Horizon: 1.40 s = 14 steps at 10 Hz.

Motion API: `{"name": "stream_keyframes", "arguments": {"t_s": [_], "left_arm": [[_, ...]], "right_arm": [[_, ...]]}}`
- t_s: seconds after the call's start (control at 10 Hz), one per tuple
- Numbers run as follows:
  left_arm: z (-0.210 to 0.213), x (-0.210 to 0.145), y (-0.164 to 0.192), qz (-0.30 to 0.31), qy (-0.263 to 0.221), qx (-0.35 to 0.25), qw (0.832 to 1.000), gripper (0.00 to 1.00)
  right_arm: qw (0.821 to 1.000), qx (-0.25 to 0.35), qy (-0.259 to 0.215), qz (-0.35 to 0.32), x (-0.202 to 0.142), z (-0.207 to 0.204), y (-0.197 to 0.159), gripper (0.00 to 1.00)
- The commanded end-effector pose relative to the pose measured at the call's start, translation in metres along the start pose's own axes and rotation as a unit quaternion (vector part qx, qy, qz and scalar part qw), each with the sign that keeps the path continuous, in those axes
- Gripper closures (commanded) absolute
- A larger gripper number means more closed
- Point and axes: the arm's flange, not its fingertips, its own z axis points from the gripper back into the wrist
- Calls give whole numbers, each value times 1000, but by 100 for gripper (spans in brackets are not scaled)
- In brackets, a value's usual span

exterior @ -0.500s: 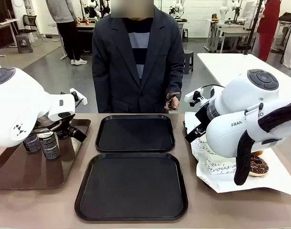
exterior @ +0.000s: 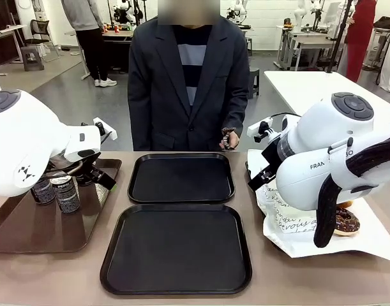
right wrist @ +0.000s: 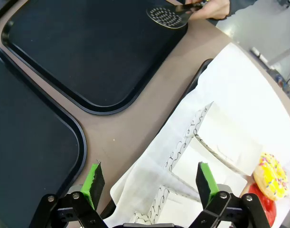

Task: Set up donuts and drinks on trays.
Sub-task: Pick up one Pepsi coke and place it on the Flat Tray.

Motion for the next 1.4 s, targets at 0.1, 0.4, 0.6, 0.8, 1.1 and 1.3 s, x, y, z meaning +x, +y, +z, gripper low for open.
{"name": "stream_keyframes", "arguments": {"t_s": [0.1,0.4,0.6,0.8,1.1,1.3], "left_arm": [[0,0,0,0,0,0,1000,0],[0,0,0,0,0,0,1000,0],[0,0,0,0,0,0,1000,0],[17,-8,-8,-2,22,-19,1000,0],[125,-67,-23,-69,55,-54,995,0],[156,-116,-34,-94,109,-76,987,0]], "right_arm": [[1000,0,0,0,0,0,0,0],[1000,0,0,0,0,0,0,0],[1000,0,0,0,0,0,0,0],[999,48,7,-19,-6,13,8,0],[993,80,83,-10,-53,83,45,0],[985,38,168,-29,-104,115,56,0]]}}
